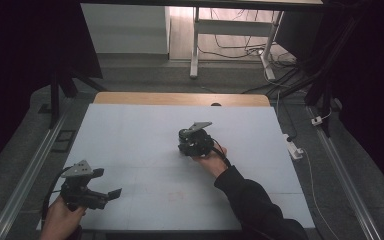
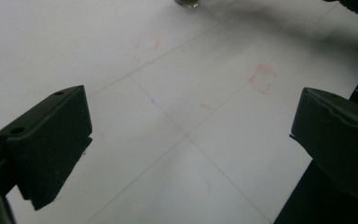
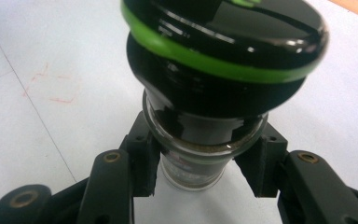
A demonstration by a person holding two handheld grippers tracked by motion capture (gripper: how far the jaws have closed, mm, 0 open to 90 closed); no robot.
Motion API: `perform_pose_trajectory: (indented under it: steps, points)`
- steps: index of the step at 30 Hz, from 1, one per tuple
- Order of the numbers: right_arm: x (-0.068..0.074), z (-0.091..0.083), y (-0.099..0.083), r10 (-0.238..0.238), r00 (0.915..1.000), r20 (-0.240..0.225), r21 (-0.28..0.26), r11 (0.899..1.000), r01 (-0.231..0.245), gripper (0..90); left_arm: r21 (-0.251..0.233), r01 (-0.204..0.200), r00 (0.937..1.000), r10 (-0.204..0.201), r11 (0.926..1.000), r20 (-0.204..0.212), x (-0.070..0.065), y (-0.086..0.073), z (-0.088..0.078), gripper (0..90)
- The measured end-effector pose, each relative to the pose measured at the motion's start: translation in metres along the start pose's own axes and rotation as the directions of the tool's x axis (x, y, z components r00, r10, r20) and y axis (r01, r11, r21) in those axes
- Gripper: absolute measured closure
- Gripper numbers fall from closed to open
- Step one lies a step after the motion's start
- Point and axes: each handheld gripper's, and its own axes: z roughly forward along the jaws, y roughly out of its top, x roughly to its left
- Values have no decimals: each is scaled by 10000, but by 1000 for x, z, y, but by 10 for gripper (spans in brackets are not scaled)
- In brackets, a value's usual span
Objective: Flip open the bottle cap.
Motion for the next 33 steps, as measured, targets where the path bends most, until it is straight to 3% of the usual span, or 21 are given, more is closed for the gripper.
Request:
perform_pose_trajectory:
  steps: [12,16,20,33]
  points:
    - [-1,0,0,-28,10000,-58,-9,10000,28,528,-420,-682,9976,685,9968,48,1,34,27,0]
    - [-2,0,0,-86,9999,-75,4,10000,86,528,-543,-653,9976,665,9964,208,2,43,36,0]
    - [-2,0,0,-100,9999,-99,16,9999,100,528,-299,-692,9969,702,9972,350,4,54,47,0]
    - [-3,0,0,-147,9998,-156,35,9999,147,527,-24,-1413,9895,1413,9900,292,3,91,85,0]
